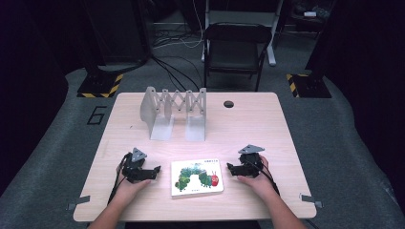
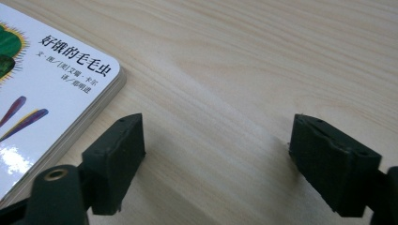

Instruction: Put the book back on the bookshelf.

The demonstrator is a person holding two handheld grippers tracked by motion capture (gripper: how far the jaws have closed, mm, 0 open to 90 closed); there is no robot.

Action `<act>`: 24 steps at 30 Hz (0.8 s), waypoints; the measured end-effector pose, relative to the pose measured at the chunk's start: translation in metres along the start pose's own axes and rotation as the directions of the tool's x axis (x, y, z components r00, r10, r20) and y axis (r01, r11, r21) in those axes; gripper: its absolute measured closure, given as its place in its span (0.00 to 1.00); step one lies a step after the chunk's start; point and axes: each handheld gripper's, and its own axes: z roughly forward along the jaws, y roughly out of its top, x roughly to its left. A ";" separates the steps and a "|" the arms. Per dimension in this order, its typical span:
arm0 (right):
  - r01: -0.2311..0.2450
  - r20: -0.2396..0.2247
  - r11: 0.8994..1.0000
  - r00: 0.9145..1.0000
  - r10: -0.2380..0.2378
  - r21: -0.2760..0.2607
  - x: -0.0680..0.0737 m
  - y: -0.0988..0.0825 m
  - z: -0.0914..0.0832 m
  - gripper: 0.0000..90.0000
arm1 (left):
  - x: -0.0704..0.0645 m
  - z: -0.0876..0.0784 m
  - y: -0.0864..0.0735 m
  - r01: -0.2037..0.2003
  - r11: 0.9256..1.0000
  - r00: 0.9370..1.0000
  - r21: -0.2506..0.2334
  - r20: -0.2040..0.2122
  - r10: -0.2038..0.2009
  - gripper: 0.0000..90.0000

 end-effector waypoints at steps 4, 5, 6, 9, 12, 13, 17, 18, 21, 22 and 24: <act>-0.007 0.006 1.000 1.000 0.007 0.019 0.001 0.002 -0.003 0.26 | -0.001 -0.002 0.001 0.002 1.000 1.000 0.018 0.001 -0.002 0.18; -0.023 0.007 0.999 1.000 0.023 0.025 0.003 0.004 -0.003 0.28 | -0.001 -0.002 0.001 0.009 1.000 1.000 0.017 -0.003 -0.009 0.21; -0.023 0.007 0.999 1.000 0.023 0.025 0.003 0.004 -0.003 0.28 | -0.001 -0.002 0.001 0.011 1.000 1.000 0.013 -0.003 -0.011 0.21; -0.033 0.013 0.999 0.999 0.032 0.042 0.002 0.006 -0.003 0.34 | -0.001 -0.005 0.003 0.014 0.999 1.000 0.034 -0.005 -0.014 0.26; -0.051 -0.008 0.998 0.999 0.051 0.036 -0.001 0.007 -0.004 0.41 | -0.001 -0.006 0.003 0.013 0.999 1.000 0.041 -0.012 -0.012 0.28; -0.051 -0.008 0.998 0.999 0.051 0.036 -0.001 0.007 -0.004 0.41 | -0.001 -0.006 0.003 0.013 0.999 1.000 0.041 -0.012 -0.012 0.29; -0.074 -0.024 0.996 0.997 0.075 0.055 -0.006 0.009 -0.007 0.45 | 0.000 -0.008 0.003 0.025 0.999 1.000 0.047 -0.007 -0.025 0.35; -0.080 -0.013 0.995 0.997 0.081 0.058 -0.004 0.011 -0.008 0.47 | 0.000 -0.011 0.004 0.034 0.997 0.999 0.067 -0.003 -0.034 0.37; -0.077 -0.009 0.995 0.997 0.078 0.058 -0.003 0.012 -0.010 0.48 | 0.000 -0.011 0.004 0.051 0.997 0.999 0.065 0.003 -0.051 0.37; -0.074 -0.008 0.996 0.997 0.075 0.056 -0.003 0.013 -0.010 0.48 | 0.001 -0.013 0.004 0.058 0.996 0.998 0.074 0.012 -0.059 0.37; -0.065 -0.004 0.996 0.998 0.065 0.059 -0.002 0.014 -0.011 0.50 | 0.000 -0.013 0.004 0.070 0.995 0.997 0.070 0.009 -0.071 0.37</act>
